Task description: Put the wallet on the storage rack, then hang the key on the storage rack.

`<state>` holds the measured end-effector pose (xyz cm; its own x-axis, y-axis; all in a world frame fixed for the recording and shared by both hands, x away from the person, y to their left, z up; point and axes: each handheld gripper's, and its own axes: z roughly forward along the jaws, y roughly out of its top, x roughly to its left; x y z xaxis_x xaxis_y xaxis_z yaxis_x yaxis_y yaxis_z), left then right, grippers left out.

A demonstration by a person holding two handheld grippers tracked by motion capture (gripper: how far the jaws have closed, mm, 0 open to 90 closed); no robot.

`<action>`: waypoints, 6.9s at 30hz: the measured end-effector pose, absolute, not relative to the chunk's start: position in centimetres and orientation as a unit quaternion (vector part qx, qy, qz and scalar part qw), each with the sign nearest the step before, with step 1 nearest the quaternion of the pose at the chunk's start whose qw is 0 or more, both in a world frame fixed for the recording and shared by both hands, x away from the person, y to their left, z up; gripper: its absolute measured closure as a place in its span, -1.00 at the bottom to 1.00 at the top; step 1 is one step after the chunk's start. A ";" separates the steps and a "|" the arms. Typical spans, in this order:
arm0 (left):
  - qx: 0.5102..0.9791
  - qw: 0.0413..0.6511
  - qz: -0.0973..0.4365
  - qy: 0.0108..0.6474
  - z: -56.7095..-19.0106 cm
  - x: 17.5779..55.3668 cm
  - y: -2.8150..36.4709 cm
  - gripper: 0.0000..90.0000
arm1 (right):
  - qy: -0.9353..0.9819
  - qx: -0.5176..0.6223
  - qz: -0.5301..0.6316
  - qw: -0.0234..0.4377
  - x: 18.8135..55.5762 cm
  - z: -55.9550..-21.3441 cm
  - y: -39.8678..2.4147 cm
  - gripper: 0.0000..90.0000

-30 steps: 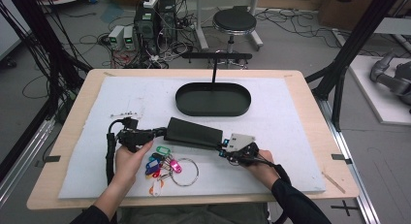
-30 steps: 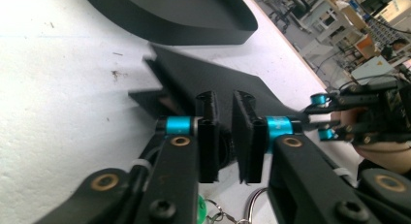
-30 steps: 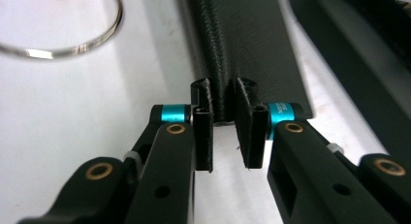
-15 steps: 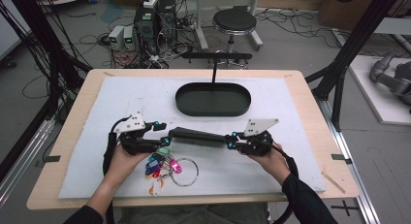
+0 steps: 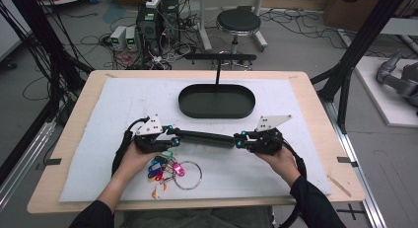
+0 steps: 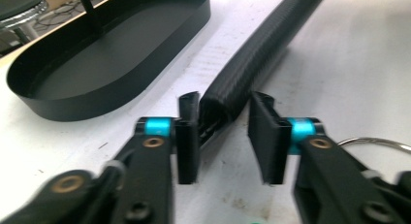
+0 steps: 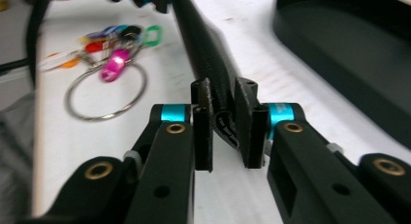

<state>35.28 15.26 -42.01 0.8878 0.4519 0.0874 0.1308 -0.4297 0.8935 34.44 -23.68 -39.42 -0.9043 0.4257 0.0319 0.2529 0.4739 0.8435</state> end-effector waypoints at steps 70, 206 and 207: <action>0.774 0.553 0.134 0.277 -39.7 33.5 18.2 -0.03 | 0.808 0.196 0.531 0.162 36.4 -36.9 -24.3 0.74; 0.729 0.615 0.169 0.250 -40.6 31.1 20.4 -0.27 | 0.698 0.391 0.535 0.272 31.3 -39.1 -33.4 -0.32; 0.732 0.612 0.162 0.252 -40.6 31.2 20.3 -0.27 | 0.702 0.389 0.531 0.272 31.2 -39.2 -33.4 -0.32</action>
<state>31.18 20.33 -40.57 0.8208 0.5668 -0.0714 0.1705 -0.1238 0.9775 31.24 -33.37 -39.16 -0.5499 0.8346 0.0316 0.2569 0.1330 0.9572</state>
